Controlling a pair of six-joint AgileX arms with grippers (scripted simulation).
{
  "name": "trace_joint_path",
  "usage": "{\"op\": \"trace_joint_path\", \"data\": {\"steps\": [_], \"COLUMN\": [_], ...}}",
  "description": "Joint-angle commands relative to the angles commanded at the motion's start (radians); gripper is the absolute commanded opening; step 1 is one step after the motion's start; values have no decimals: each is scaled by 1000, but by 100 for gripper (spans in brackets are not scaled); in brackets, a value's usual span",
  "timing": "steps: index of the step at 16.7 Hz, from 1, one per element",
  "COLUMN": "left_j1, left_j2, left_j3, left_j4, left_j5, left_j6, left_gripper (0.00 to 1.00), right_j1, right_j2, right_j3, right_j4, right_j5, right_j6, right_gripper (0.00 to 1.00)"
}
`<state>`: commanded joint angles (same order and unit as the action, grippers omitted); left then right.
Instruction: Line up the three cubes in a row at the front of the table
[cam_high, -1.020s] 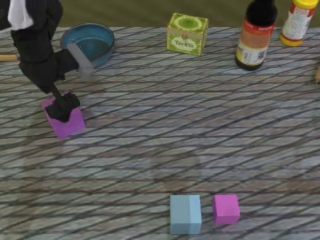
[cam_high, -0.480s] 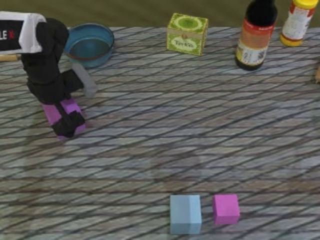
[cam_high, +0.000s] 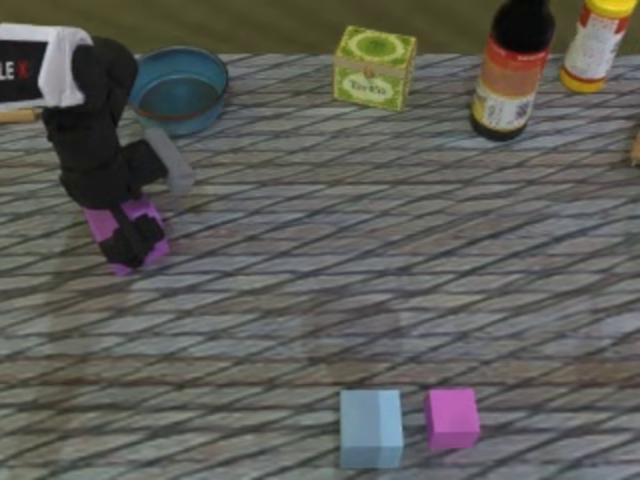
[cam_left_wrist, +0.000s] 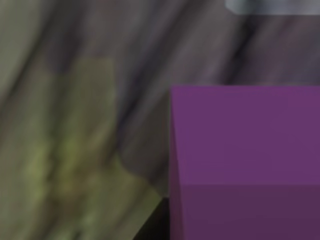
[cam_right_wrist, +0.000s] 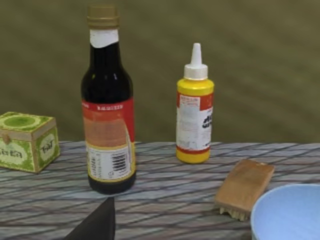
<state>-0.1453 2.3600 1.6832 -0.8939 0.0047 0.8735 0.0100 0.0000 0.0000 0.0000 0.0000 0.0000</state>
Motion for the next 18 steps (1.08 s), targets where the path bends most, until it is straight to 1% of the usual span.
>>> {"op": "trace_joint_path", "data": {"steps": [5,6,15,18], "left_j1": [0,0,1,11], "left_j2": [0,0,-13,-39], "left_j3": [0,0,2,49], "left_j4": [0,0,-11,-84], "left_j5": [0,0,4,4], "left_j6": [0,0,-2,-5], "left_gripper": [2,0,0,0], "right_j1": [0,0,0,0], "right_j2": [0,0,0,0], "right_j3": [0,0,0,0], "right_j4": [0,0,0,0], "right_j5": [0,0,0,0], "right_j6": [0,0,0,0], "right_gripper": [100,100,100,100]}}
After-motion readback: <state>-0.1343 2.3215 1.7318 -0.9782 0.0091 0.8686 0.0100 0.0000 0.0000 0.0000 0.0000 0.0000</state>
